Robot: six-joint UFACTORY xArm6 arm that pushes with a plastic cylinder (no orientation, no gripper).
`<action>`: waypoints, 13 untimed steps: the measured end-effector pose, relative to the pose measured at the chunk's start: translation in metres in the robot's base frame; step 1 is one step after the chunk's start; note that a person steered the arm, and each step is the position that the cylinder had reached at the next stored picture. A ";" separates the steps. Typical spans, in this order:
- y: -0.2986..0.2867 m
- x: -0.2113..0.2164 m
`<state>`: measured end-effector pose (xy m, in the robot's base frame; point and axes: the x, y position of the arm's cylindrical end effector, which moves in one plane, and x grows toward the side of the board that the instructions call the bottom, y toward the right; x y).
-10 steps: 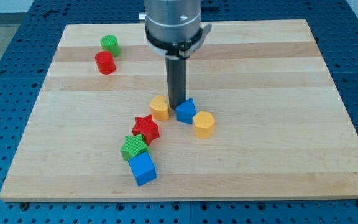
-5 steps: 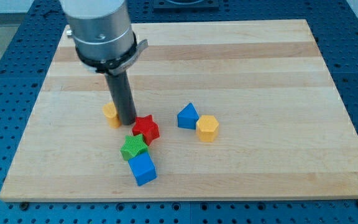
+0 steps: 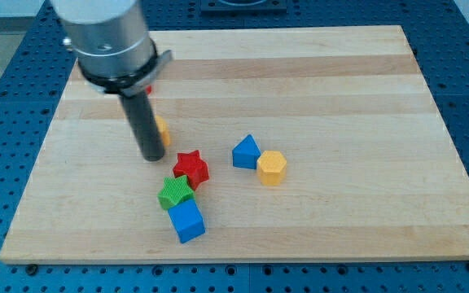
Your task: Push yellow heart towards red circle
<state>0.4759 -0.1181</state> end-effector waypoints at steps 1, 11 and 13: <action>0.025 -0.011; -0.075 -0.014; -0.045 -0.016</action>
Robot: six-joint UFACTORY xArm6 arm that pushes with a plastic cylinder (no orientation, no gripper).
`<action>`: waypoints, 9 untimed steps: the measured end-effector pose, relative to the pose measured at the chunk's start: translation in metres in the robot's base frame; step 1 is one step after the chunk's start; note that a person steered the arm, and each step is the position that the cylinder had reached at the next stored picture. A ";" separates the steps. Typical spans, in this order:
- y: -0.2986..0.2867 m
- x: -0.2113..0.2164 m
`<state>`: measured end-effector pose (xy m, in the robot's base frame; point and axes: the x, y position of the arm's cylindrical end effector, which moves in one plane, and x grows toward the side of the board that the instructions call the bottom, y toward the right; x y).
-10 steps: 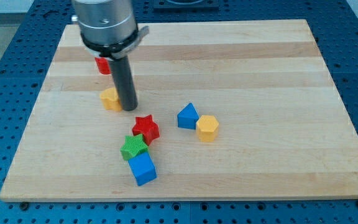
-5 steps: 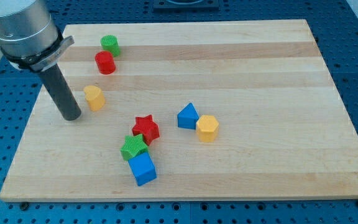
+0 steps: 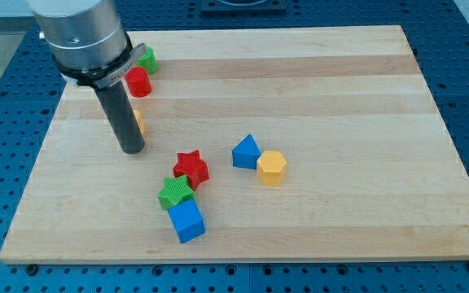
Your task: Push yellow heart towards red circle
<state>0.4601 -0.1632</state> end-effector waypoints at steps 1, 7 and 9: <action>0.000 -0.007; -0.027 -0.053; -0.007 -0.034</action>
<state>0.4261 -0.1706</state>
